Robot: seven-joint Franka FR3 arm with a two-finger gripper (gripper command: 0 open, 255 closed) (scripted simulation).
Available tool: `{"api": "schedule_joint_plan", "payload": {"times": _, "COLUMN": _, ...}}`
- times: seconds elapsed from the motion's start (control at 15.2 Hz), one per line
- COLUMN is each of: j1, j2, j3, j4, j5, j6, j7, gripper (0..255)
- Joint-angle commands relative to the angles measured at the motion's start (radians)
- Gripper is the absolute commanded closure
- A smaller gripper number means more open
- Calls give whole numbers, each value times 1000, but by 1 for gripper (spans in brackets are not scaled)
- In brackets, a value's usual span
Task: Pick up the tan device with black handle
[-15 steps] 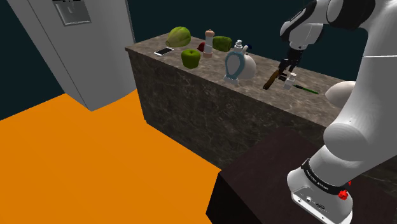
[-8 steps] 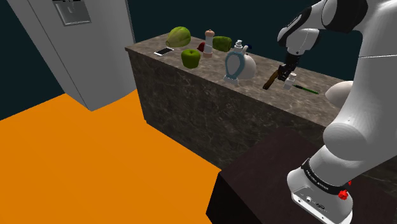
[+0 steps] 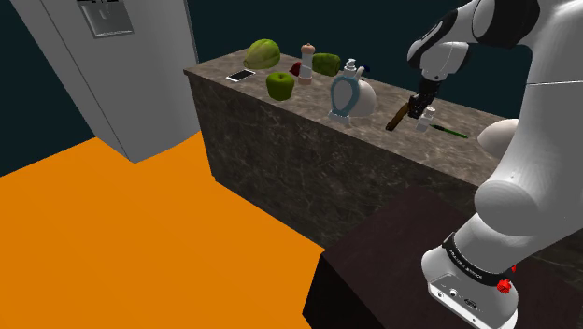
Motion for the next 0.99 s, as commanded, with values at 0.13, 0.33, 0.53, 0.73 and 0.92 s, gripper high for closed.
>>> {"api": "schedule_joint_plan", "payload": {"times": 0.13, "j1": 5, "j2": -17, "j3": -6, "j4": 1, "j5": -10, "j6": -18, "j7": 6, "gripper": 255}}
{"api": "schedule_joint_plan", "payload": {"times": 0.33, "j1": 12, "j2": -40, "j3": -15, "j4": 10, "j5": -25, "j6": -49, "j7": 15, "gripper": 255}}
{"api": "schedule_joint_plan", "payload": {"times": 0.53, "j1": 17, "j2": -62, "j3": -23, "j4": 22, "j5": -39, "j6": -80, "j7": 23, "gripper": 255}}
{"api": "schedule_joint_plan", "payload": {"times": 0.73, "j1": 22, "j2": -82, "j3": -31, "j4": 36, "j5": -53, "j6": -112, "j7": 32, "gripper": 255}}
{"api": "schedule_joint_plan", "payload": {"times": 0.92, "j1": 27, "j2": -101, "j3": -37, "j4": 52, "j5": -66, "j6": -145, "j7": 39, "gripper": 255}}
